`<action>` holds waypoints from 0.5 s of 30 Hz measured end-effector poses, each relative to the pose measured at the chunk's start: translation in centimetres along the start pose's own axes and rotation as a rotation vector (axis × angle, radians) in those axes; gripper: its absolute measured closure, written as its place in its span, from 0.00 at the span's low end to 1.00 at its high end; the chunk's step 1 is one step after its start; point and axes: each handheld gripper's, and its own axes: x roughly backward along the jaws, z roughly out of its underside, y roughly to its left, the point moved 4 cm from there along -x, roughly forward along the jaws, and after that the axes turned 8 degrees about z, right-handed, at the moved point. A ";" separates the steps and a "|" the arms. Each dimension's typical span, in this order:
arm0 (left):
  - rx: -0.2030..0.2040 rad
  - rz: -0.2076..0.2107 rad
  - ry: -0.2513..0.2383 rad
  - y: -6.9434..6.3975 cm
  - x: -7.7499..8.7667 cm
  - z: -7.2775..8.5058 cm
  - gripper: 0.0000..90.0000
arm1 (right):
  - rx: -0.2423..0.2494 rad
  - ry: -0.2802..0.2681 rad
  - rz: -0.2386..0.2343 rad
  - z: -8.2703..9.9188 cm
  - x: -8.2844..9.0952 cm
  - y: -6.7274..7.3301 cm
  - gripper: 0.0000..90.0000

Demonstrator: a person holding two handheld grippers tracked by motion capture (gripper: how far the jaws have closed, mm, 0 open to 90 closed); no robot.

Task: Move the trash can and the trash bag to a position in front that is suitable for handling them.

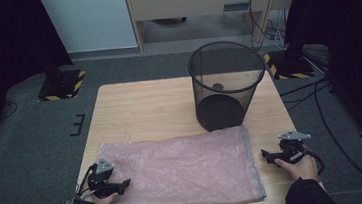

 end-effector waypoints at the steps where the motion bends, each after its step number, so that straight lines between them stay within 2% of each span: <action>1: 0.014 0.009 -0.031 -0.7 0.1 -0.6 0.21 | 0.000 0.000 0.000 0.0 0.0 0.0 0.04; 3: 0.011 0.012 -0.042 -1.1 0.0 -1.0 0.21 | 0.000 0.000 0.000 0.0 0.0 0.0 0.04; 5: 0.016 0.025 -0.044 -2.2 -0.4 -1.6 0.21 | -0.009 0.003 0.002 0.0 0.1 0.1 0.04; 6: 0.015 0.035 -0.037 -2.8 -0.8 -1.7 0.21 | -0.009 0.003 0.002 0.0 0.1 0.1 0.04; 7: 0.010 0.048 0.003 -3.7 -1.7 -1.5 0.22 | -0.024 0.001 0.011 0.1 0.1 0.2 0.04; 8: 0.010 0.048 0.003 -3.7 -1.7 -1.5 0.23 | -0.024 0.001 0.011 0.1 0.1 0.2 0.04; 10: -0.017 0.050 0.077 -4.1 -2.6 -0.9 0.23 | -0.024 0.002 0.006 0.0 0.1 0.2 0.03; 11: -0.017 0.053 0.089 -4.0 -2.9 -0.8 0.23 | -0.016 0.000 0.013 0.1 0.0 0.2 0.03; 13: -0.022 0.041 0.074 -3.6 -3.0 -0.8 0.22 | -0.008 0.000 0.009 0.1 0.1 0.1 0.03; 14: -0.038 0.031 0.068 -3.4 -3.1 -0.9 0.22 | -0.010 0.003 0.005 0.1 0.1 0.2 0.03; 15: -0.044 0.036 0.066 -3.2 -3.2 -0.8 0.22 | -0.007 0.002 0.005 0.1 0.1 0.2 0.03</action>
